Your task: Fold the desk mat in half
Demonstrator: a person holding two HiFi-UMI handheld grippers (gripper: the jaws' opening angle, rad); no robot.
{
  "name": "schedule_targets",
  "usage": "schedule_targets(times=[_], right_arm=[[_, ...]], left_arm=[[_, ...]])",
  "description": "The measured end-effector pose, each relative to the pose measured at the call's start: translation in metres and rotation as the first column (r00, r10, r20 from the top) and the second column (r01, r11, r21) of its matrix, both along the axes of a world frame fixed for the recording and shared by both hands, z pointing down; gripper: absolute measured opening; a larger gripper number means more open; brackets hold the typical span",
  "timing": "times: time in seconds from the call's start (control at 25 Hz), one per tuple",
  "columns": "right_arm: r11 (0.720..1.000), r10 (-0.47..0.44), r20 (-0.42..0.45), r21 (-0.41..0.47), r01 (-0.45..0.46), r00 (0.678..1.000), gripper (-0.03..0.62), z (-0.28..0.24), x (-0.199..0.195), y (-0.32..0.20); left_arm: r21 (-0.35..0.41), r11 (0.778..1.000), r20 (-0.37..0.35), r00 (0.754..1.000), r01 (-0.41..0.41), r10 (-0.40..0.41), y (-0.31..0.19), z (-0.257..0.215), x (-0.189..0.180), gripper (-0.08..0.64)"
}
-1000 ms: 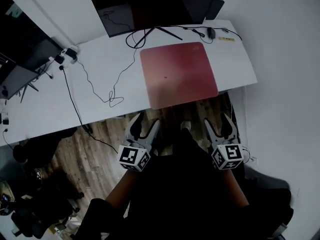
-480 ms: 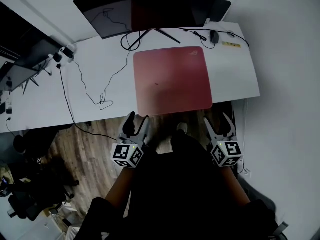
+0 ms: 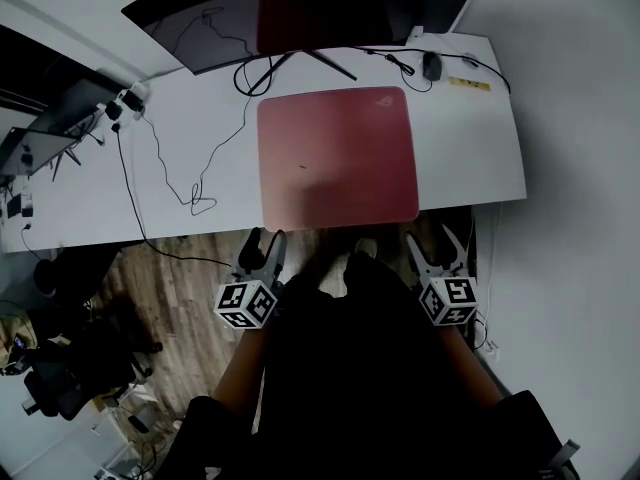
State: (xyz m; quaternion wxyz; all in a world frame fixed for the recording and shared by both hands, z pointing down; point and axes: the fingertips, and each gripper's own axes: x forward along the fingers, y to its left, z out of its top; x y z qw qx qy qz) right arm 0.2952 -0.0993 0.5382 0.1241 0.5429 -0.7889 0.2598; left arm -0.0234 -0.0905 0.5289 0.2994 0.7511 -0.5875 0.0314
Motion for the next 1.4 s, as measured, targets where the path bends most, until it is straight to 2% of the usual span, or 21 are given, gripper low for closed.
schedule_targets(times=[0.2,0.36,0.48,0.6,0.72,1.0,1.16,1.28,1.4], right_arm=[[0.998,-0.03,-0.019,-0.063,0.028,0.999,0.296,0.032,0.018,-0.006],[0.993,-0.041,-0.027,-0.111,0.038,0.999,0.296,0.054,0.013,-0.009],[0.988,-0.029,-0.035,-0.154,0.023,0.999,0.296,0.069,0.009,-0.008],[0.981,-0.01,-0.059,-0.193,-0.002,0.998,0.296,0.086,0.009,-0.004],[0.969,0.032,-0.036,-0.244,-0.039,0.999,0.296,0.103,0.01,-0.003],[0.923,0.142,0.052,-0.368,-0.113,0.989,0.296,0.151,0.02,-0.009],[0.875,0.249,0.126,-0.454,-0.167,0.96,0.295,0.181,0.022,-0.014],[0.838,0.337,0.161,-0.501,-0.217,0.928,0.295,0.194,0.028,-0.016],[0.828,0.359,0.182,-0.515,-0.222,0.915,0.295,0.202,0.026,-0.019]], left_arm=[[-0.054,0.997,-0.002,0.999,0.054,-0.054,0.004,0.024,-0.01,0.245],[-0.116,0.989,-0.018,0.996,0.09,-0.093,0.007,0.053,-0.03,0.245],[-0.161,0.983,-0.026,0.995,0.086,-0.092,0.009,0.077,-0.038,0.245],[-0.213,0.971,-0.091,0.987,0.107,-0.129,0.01,0.097,-0.047,0.245],[-0.246,0.962,-0.134,0.979,0.119,-0.155,0.008,0.112,-0.053,0.245],[-0.331,0.938,-0.164,0.972,0.105,-0.167,0.014,0.158,-0.056,0.245],[-0.362,0.928,-0.174,0.971,0.09,-0.162,0.012,0.182,-0.059,0.245],[-0.38,0.917,-0.213,0.953,0.123,-0.216,0.014,0.195,-0.065,0.245],[-0.409,0.899,-0.253,0.927,0.157,-0.277,0.014,0.206,-0.074,0.245]])
